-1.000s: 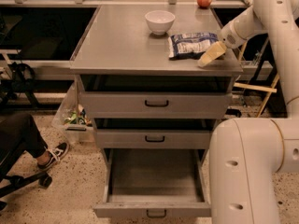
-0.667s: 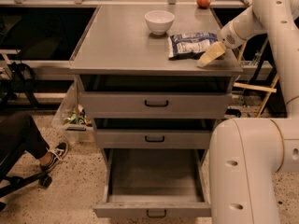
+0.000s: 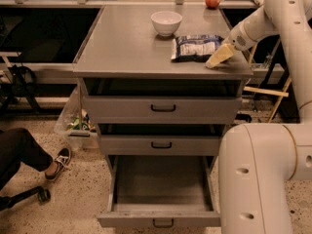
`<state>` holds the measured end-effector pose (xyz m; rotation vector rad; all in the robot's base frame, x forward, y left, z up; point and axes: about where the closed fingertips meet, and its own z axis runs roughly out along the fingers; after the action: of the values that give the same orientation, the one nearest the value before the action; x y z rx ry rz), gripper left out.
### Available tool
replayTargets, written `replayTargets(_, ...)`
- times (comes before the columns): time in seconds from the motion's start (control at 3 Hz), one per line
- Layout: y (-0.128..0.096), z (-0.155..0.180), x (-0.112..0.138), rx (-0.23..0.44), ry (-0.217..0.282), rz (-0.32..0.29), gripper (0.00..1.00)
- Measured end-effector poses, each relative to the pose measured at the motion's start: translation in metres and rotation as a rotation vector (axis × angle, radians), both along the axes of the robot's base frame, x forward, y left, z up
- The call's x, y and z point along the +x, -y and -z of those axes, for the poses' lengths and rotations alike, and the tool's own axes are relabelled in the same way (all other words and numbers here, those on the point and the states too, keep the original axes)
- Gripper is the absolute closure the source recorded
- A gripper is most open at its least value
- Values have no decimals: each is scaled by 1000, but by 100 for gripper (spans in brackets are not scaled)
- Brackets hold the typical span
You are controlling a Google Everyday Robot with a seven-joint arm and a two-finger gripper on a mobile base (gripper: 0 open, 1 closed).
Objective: Place blue chip bag into bottom drawer
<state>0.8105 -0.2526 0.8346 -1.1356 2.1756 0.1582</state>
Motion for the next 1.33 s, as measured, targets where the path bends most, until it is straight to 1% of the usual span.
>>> replayTargets(0.67,0,-3,-2,0,0,0,88)
replayTargets(1.0,0,-5,-1,-1,0,5,100)
replayTargets(1.33,0,-4,1,-2,-1,18,100)
